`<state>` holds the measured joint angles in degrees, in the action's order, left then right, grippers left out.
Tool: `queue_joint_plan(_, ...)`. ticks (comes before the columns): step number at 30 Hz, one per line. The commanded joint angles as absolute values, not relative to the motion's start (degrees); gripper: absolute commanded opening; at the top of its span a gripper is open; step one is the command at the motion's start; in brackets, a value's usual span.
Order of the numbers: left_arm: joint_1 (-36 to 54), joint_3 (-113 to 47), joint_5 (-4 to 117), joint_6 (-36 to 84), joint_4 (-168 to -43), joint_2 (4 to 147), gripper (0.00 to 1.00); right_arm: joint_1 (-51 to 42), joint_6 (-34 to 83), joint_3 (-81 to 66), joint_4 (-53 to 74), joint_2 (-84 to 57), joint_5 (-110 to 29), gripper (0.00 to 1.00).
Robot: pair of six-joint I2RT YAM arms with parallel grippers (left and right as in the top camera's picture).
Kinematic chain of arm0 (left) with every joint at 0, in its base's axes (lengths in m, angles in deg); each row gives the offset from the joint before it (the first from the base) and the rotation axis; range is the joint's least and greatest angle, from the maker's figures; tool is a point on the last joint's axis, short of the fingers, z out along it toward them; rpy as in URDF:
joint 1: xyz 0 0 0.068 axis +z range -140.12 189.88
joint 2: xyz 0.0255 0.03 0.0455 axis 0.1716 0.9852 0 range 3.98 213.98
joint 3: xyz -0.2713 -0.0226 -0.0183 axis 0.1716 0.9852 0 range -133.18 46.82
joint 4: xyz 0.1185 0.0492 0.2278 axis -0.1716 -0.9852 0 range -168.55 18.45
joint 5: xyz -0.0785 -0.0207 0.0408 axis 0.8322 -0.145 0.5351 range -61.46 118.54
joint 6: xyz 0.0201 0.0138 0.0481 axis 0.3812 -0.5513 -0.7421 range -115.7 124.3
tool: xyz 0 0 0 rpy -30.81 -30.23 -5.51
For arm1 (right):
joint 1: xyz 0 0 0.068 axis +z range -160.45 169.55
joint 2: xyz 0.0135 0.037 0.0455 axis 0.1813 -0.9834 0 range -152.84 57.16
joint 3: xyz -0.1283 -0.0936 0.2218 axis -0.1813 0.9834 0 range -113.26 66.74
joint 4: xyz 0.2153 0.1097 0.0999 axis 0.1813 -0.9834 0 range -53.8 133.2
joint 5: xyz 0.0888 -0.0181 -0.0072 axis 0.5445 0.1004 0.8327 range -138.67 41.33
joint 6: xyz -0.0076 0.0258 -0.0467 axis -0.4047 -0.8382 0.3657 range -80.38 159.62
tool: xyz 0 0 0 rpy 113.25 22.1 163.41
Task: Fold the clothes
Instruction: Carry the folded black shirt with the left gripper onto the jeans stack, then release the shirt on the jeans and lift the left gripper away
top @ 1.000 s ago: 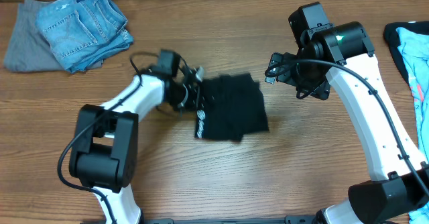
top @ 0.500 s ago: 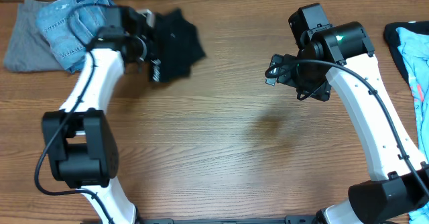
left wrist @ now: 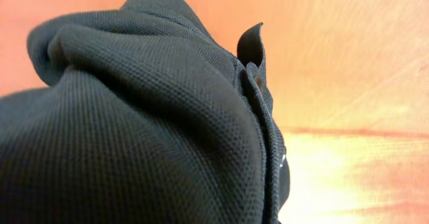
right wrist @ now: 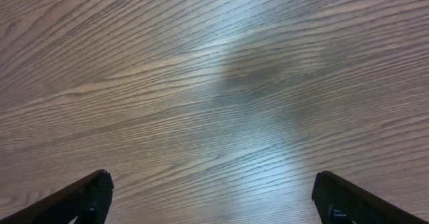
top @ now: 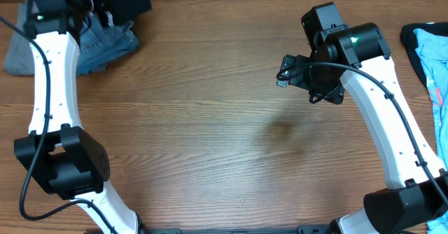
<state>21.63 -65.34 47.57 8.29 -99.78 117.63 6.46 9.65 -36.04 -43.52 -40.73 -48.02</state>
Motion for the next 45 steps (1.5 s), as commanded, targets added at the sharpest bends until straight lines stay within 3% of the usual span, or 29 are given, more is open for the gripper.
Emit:
queue_joint_plan(1, 22.9, -69.1, 48.0, 6.6, -99.2, 117.2, 0.10, 6.3, 9.2, -36.0, -43.9, -40.5, -48.6, 0.99)
queue_joint_plan(11, 26.6, -69.1, 45.8, 5.4, -97.1, 126.9, 0.13, 6.3, 9.2, -36.0, -46.0, -40.5, -48.6, 0.99)
queue_joint_plan(19, 34.4, -69.1, 43.2, 7.7, -98.2, 137.6, 0.29, 6.3, 9.2, -36.0, -46.7, -40.5, -48.6, 1.00)
queue_joint_plan(24, 38.5, -69.1, 41.9, 7.7, -99.7, 139.3, 0.30, 6.3, 9.2, -36.0, -46.8, -40.5, -48.6, 1.00)
queue_joint_plan(25, 39.2, -69.1, 42.2, 7.7, -99.7, 139.2, 0.36, 6.3, 9.2, -36.0, -46.9, -40.5, -48.6, 1.00)
queue_joint_plan(27, 40.3, -69.8, 43.5, 7.7, -100.2, 138.9, 0.71, 6.3, 9.2, -36.0, -46.9, -40.5, -48.6, 1.00)
queue_joint_plan(28, 40.4, -70.3, 43.6, 7.7, -100.5, 138.8, 0.77, 6.3, 9.2, -36.0, -46.9, -40.5, -48.6, 1.00)
queue_joint_plan(30, 40.6, -71.6, 43.6, 7.7, -101.7, 138.7, 0.99, 6.3, 9.2, -36.0, -46.9, -40.5, -48.6, 1.00)
queue_joint_plan(38, 39.2, -81.5, 43.9, 11.0, -108.6, 138.1, 1.00, 6.3, 8.3, -36.0, -46.9, -40.5, -48.5, 1.00)
queue_joint_plan(43, 37.4, -88.6, 52.8, 12.2, -112.9, 138.0, 1.00, 6.3, 8.3, -36.0, -46.9, -40.5, -48.6, 1.00)
queue_joint_plan(45, 36.3, -88.7, 55.3, 12.2, -113.2, 138.0, 0.87, 6.3, 8.3, -36.0, -46.8, -40.5, -48.6, 1.00)
